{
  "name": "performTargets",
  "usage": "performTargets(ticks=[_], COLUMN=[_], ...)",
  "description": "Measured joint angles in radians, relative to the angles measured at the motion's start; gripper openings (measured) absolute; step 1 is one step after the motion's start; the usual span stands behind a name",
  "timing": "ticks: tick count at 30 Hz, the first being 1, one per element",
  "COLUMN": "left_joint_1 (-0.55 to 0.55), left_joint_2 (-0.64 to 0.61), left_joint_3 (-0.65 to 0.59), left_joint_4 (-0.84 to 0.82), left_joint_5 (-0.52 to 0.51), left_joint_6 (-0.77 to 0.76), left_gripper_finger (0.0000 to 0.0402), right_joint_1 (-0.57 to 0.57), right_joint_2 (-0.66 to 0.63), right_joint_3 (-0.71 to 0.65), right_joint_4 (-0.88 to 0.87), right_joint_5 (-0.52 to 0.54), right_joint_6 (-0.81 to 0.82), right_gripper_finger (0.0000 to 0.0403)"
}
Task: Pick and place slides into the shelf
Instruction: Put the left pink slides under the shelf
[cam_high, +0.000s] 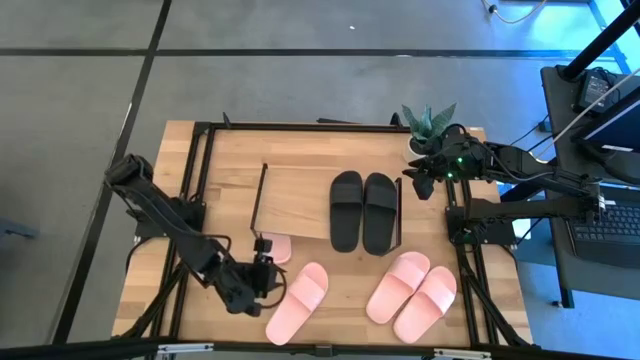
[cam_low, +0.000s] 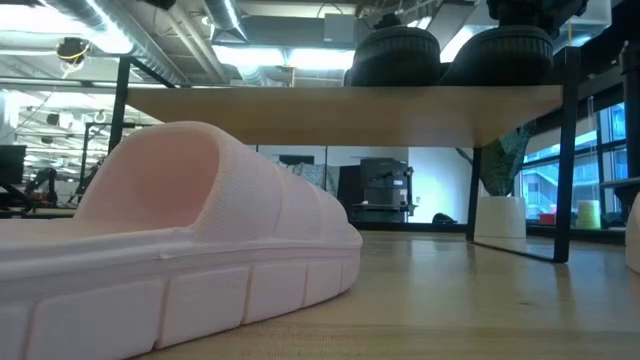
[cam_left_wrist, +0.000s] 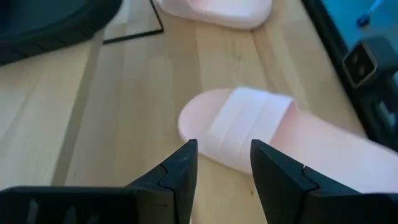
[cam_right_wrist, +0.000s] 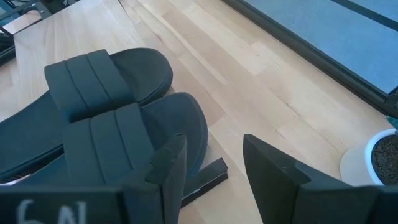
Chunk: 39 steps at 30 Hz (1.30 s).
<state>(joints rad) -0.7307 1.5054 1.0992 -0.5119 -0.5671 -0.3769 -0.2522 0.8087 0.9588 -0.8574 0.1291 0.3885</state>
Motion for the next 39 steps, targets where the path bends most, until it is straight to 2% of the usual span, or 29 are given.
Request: performTargets(ticks=[5, 11, 19, 26, 31, 39], left_joint_1=[0.020, 0.046, 0.058, 0.035, 0.021, 0.022], left_joint_2=[0.027, 0.064, 0.183, 0.197, 0.211, 0.298], left_joint_3=[0.000, 0.000, -0.001, -0.002, -0.001, -0.001], left_joint_4=[0.047, 0.111, 0.193, 0.277, 0.277, 0.298], left_joint_5=[0.011, 0.085, 0.119, 0.218, 0.167, 0.124], left_joint_6=[0.084, 0.303, 0.408, 0.413, 0.408, 0.379], left_gripper_finger=[0.0140, 0.0140, 0.0140, 0.0140, 0.0140, 0.0140], right_joint_1=[0.000, 0.000, 0.000, 0.000, 0.000, 0.000], right_joint_2=[0.000, 0.000, 0.000, 0.001, 0.001, 0.001], right_joint_3=[0.000, 0.000, 0.000, 0.000, 0.000, 0.000], right_joint_4=[0.001, 0.001, 0.001, 0.000, 0.000, -0.001], right_joint_5=[0.000, 0.000, 0.000, 0.000, 0.000, 0.000], right_joint_6=[0.001, 0.020, 0.030, 0.083, 0.087, 0.104], right_gripper_finger=[0.0159, 0.0159, 0.0159, 0.0159, 0.0159, 0.0159])
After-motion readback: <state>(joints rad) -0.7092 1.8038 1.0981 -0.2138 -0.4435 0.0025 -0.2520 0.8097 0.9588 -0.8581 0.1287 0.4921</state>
